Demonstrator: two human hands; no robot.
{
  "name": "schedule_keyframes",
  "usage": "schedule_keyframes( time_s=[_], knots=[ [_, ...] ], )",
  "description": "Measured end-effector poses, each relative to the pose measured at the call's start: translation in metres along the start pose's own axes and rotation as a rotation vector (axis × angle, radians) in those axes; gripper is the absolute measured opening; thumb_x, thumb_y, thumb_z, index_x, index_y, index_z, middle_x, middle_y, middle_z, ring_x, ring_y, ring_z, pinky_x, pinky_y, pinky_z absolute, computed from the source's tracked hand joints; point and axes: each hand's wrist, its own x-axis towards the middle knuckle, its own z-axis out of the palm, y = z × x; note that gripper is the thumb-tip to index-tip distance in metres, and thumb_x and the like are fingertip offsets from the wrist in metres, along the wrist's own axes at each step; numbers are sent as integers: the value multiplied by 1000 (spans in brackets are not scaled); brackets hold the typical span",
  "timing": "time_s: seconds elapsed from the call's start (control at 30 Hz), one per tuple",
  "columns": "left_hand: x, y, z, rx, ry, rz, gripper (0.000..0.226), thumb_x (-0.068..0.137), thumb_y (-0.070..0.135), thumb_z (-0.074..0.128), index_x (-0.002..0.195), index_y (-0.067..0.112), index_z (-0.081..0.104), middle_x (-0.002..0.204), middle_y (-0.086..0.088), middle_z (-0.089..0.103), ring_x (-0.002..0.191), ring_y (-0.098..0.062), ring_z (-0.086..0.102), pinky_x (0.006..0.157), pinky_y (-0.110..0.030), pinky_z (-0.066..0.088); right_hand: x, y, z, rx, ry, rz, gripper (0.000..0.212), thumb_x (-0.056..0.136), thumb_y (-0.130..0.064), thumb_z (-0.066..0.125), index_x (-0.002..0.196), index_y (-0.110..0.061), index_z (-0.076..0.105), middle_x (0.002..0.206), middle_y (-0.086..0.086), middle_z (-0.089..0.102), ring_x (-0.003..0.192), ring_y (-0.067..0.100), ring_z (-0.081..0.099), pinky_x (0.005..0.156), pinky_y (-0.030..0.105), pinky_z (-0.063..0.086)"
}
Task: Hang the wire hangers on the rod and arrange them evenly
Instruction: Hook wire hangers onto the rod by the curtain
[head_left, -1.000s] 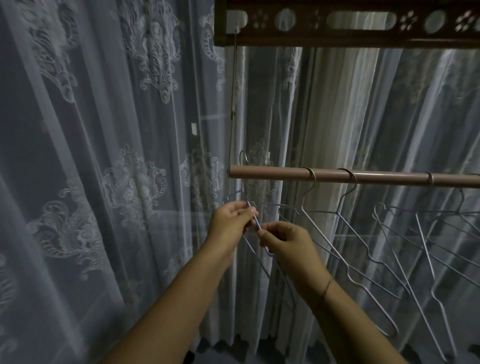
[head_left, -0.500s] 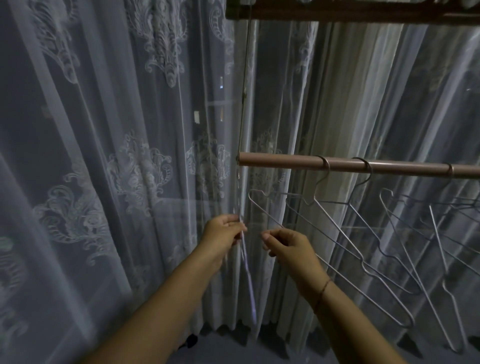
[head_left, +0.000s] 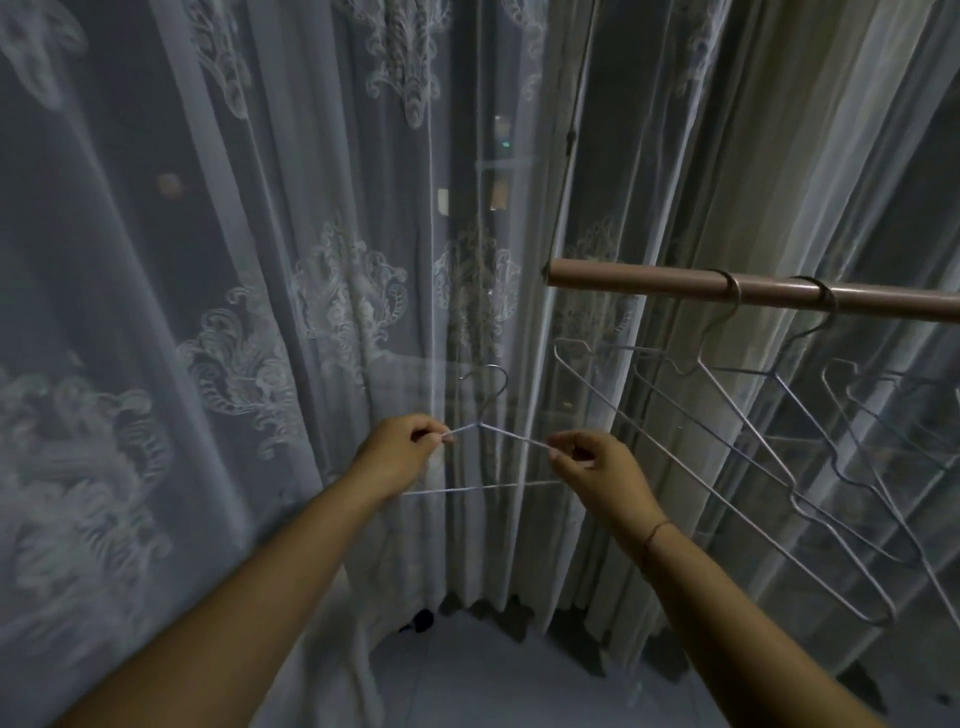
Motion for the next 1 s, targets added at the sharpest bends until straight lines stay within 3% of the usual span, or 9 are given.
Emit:
schedule_keyframes(
  time_s=[0.07,0.2,0.37,0.5,0.57,0.67,0.77,0.87,1.0],
  knots=[
    [-6,0,-6,18,19,20,19,91,17,53,93,22,71,101,-6,71,97,-26,64,90,-38,50,-1,1,1,-150,-40,-42,28,89,-29,54,116,-29,56,120,-7,49,104,6,49,79,15,42],
    [-14,9,-9,-30,24,101,20,93,10,51,100,9,69,105,-9,66,94,-15,58,80,-22,42,-10,-6,-4,-183,-169,-34,30,91,-28,51,120,-25,55,111,-13,54,93,-3,53,78,14,44],
    [-20,25,4,-109,56,166,19,92,9,51,98,10,70,105,-5,67,97,-12,58,72,-3,39,-35,-14,-23,-34,-331,32,15,92,-21,48,98,-27,60,91,-5,66,81,3,65,76,21,55],
    [-20,48,26,-192,70,173,20,91,12,54,84,27,66,108,-8,66,98,-15,59,90,-25,47,-52,-16,-43,285,-290,188,24,95,-13,42,94,-17,66,73,2,64,64,9,59,62,21,50],
    [-22,64,36,-232,194,131,10,88,16,60,93,23,64,112,-4,61,100,-14,56,92,-27,45,-59,-13,-50,380,-255,209,28,96,-12,40,96,-14,68,70,3,61,60,10,54,60,21,45],
    [-34,90,49,-402,340,32,26,83,24,67,107,15,61,106,-1,60,100,-14,56,88,-28,47,-70,-16,-59,517,-221,203,30,97,-7,35,100,-9,65,66,4,58,59,11,49,57,20,42],
    [-51,115,61,-645,177,-51,18,86,26,63,96,12,67,83,0,67,78,-15,62,69,-23,49,-74,-26,-65,598,-196,163,30,97,-3,33,101,-8,62,60,-1,59,58,11,48,56,18,42],
    [-65,132,70,-743,-20,-29,17,89,26,58,92,14,69,76,2,71,69,-11,66,67,-23,51,-72,-37,-66,647,-165,114,30,96,-2,34,96,-10,63,60,-1,58,54,8,48,59,21,40],
    [-66,151,71,-824,-4,-15,24,87,15,61,105,1,67,72,-3,68,51,-4,62,66,-25,50,-66,-52,-65,682,-167,50,29,96,-6,36,95,-12,64,63,0,60,54,8,49,58,21,41]
  ],
)
